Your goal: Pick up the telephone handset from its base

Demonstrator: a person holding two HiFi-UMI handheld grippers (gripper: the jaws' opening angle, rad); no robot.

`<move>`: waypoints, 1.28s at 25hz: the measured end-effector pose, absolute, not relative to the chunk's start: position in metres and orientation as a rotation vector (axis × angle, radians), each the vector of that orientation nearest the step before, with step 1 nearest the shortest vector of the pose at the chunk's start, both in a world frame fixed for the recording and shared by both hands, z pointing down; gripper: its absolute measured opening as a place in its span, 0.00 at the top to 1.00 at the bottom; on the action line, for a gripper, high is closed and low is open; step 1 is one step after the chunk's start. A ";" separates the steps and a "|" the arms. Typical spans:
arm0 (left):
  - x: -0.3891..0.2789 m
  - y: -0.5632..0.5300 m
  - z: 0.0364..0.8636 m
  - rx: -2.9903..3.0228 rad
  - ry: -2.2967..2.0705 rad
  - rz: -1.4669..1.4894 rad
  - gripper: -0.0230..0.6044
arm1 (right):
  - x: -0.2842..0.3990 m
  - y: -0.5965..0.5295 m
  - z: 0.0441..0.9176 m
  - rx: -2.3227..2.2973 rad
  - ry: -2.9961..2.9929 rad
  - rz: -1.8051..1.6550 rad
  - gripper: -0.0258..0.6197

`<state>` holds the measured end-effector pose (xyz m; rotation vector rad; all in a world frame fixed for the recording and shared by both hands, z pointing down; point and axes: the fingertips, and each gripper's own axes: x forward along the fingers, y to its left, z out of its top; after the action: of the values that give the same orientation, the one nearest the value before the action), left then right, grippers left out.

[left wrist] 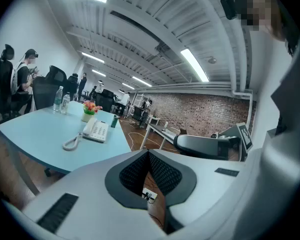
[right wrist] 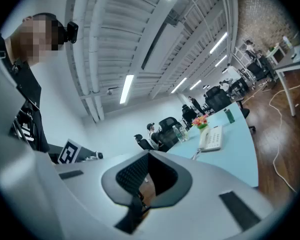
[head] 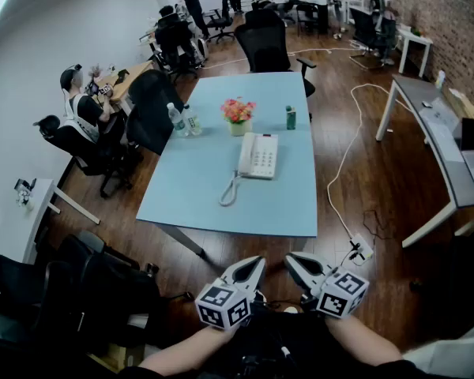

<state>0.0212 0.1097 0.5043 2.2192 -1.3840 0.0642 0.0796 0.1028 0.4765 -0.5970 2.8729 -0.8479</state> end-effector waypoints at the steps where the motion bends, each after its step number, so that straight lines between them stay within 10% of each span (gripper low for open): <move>1: 0.020 0.109 0.506 2.210 -1.384 0.062 0.96 | 0.081 0.101 0.478 -0.610 2.871 -0.855 0.93; 32: -0.137 -0.111 0.499 2.266 -1.406 0.083 0.96 | -0.019 -0.093 0.477 -0.887 2.836 -0.814 0.93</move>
<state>-0.1375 -0.1107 0.4987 2.2662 -1.4056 0.0829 -0.0189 -0.0930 0.4771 -0.8875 2.8360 -0.8138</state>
